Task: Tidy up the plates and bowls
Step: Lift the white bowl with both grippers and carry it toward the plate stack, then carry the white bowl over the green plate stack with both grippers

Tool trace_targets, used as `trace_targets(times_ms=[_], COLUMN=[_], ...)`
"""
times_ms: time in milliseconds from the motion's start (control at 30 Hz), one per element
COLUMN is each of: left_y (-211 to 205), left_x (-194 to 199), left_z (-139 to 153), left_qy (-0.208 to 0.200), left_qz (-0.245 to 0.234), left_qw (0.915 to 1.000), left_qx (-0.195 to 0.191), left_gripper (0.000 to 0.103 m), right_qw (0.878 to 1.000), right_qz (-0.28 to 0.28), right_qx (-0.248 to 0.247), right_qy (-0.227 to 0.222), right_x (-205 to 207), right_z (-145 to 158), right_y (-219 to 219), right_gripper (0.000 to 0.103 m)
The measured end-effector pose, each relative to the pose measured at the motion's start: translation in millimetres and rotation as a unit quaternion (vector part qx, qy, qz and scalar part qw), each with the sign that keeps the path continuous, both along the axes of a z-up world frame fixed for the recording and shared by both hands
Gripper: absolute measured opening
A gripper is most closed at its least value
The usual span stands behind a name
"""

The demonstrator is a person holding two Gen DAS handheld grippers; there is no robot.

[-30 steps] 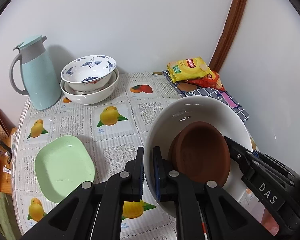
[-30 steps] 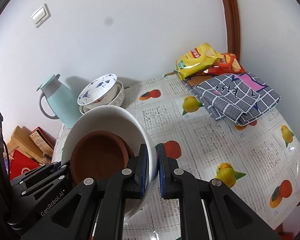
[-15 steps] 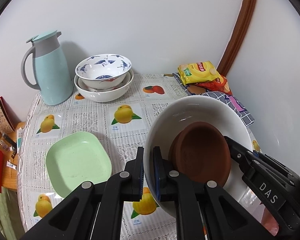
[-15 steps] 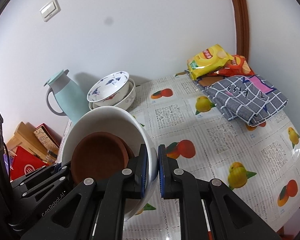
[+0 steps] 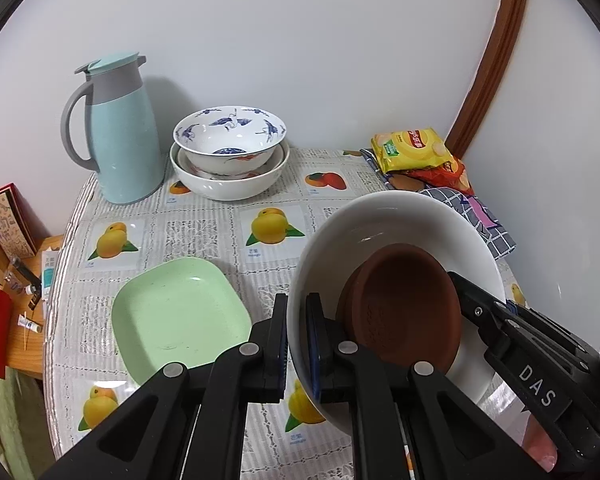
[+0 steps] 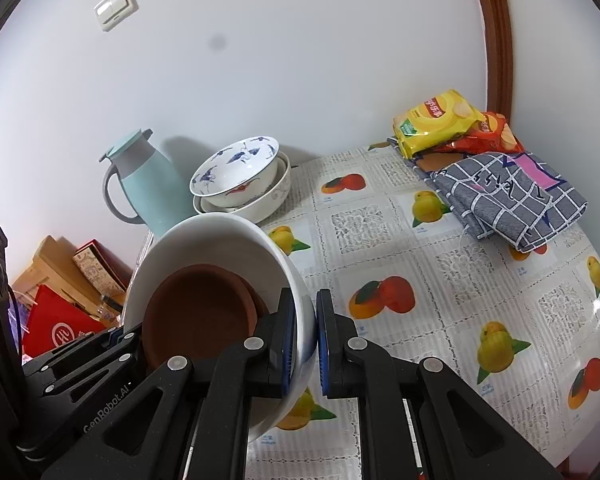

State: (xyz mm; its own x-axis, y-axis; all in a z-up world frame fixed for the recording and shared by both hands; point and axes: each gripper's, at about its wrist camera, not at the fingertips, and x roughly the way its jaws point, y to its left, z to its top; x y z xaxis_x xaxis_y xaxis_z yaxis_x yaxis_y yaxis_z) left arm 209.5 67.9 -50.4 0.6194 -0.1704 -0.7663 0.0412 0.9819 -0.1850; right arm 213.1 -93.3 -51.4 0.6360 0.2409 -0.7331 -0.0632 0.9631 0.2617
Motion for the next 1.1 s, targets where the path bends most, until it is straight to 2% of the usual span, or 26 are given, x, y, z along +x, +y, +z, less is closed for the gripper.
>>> trace_targets(times_ms=[1100], left_y=[59], left_x=[6], left_z=[-4], left_qy=[0.004], left_qz=[0.035], left_qw=[0.9993], left_qx=[-0.012], left_gripper=[0.009], right_qw=[0.999], right_qz=[0.037], right_qx=[-0.004], right_qy=[0.001], right_x=[14], right_z=[-4], right_y=[58], right_gripper=[0.011])
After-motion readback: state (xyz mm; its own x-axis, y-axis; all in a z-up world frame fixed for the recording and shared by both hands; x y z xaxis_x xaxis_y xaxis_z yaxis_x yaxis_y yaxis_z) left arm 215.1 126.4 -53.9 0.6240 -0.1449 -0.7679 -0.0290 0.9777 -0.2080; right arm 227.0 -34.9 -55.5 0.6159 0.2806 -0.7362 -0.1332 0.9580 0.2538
